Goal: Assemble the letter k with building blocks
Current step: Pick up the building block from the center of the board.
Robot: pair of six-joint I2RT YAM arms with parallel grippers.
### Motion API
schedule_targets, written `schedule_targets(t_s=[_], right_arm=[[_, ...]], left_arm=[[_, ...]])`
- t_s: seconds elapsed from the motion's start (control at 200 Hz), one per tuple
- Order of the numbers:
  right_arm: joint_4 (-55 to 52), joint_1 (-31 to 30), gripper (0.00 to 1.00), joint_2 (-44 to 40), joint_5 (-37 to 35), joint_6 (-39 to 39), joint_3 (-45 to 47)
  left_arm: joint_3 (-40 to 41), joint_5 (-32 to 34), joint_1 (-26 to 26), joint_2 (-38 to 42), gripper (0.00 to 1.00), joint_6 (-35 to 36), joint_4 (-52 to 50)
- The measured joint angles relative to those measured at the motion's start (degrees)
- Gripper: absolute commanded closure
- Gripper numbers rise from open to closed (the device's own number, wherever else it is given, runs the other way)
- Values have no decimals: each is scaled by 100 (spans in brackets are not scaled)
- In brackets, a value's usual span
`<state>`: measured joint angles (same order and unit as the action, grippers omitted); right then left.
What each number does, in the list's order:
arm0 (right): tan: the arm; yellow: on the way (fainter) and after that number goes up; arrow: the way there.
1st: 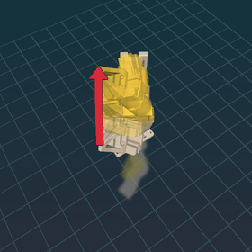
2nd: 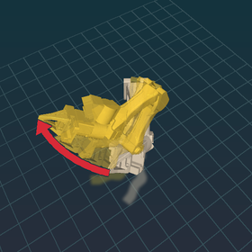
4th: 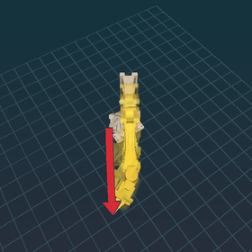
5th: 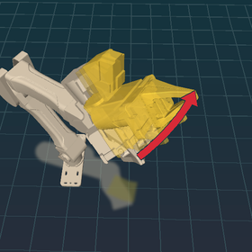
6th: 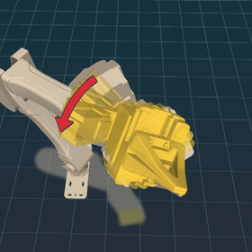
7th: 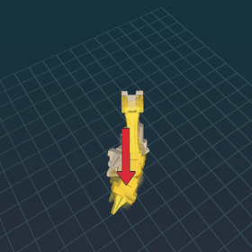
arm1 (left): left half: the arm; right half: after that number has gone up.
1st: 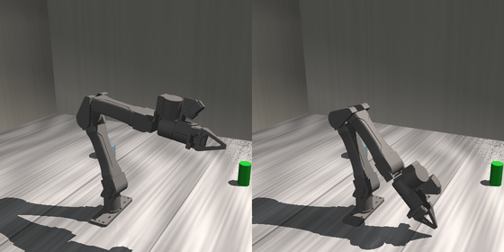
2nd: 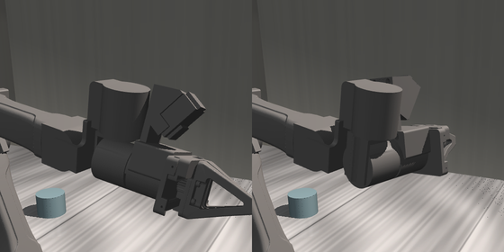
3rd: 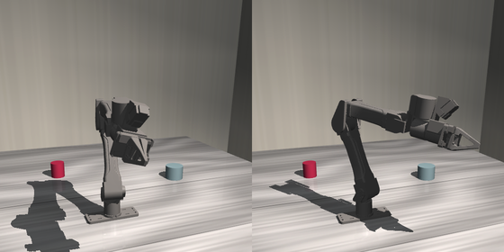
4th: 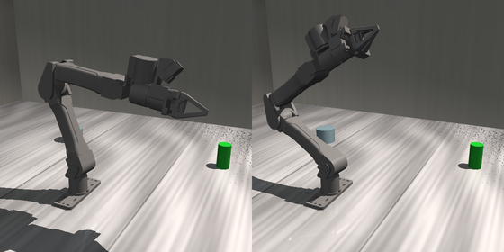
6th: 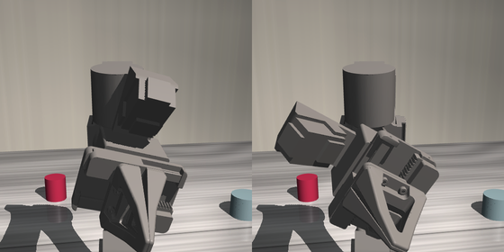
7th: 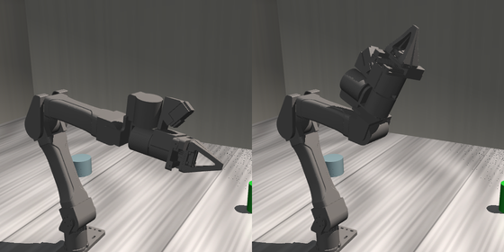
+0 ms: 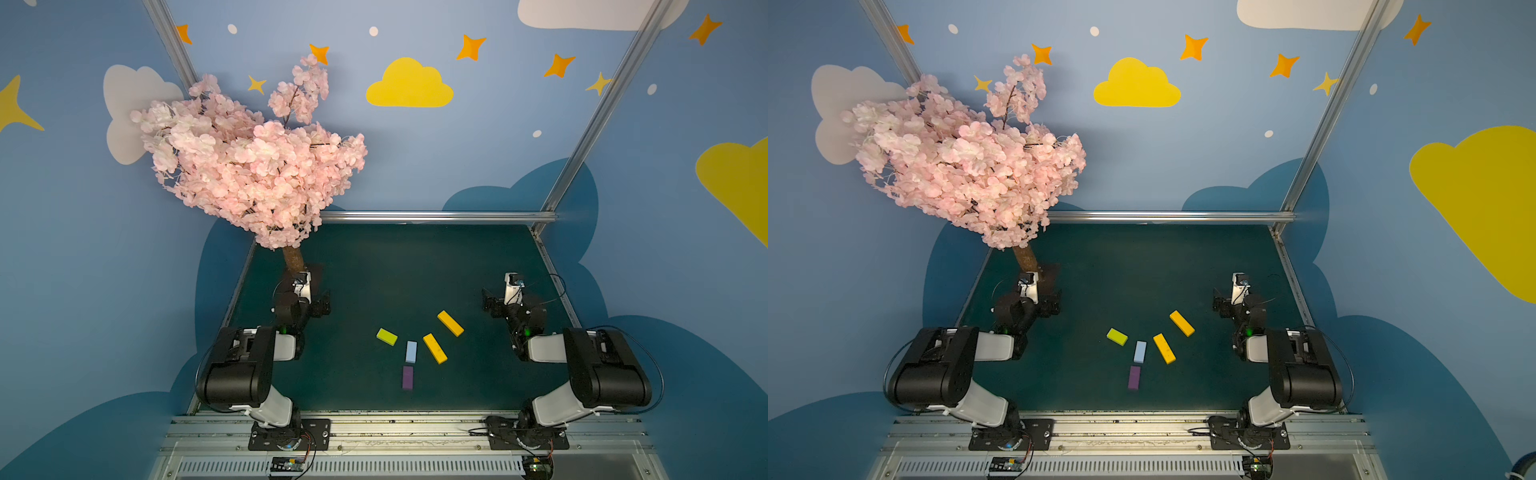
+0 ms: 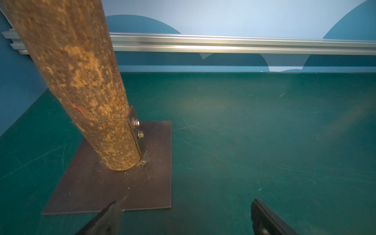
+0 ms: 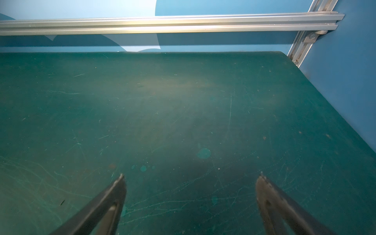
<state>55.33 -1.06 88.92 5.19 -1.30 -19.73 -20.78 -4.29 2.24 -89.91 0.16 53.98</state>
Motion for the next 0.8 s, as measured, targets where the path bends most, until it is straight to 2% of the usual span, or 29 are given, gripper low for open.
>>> schedule_targets(t_s=[0.586, 0.801], right_arm=[[-17, 61, 1, 0, 46, 81, 0], [-20, 61, 1, 0, 42, 90, 0]], left_arm=[[0, 0, 0, 0, 0, 2, 0], [0, 2, -2, 0, 4, 2, 7]])
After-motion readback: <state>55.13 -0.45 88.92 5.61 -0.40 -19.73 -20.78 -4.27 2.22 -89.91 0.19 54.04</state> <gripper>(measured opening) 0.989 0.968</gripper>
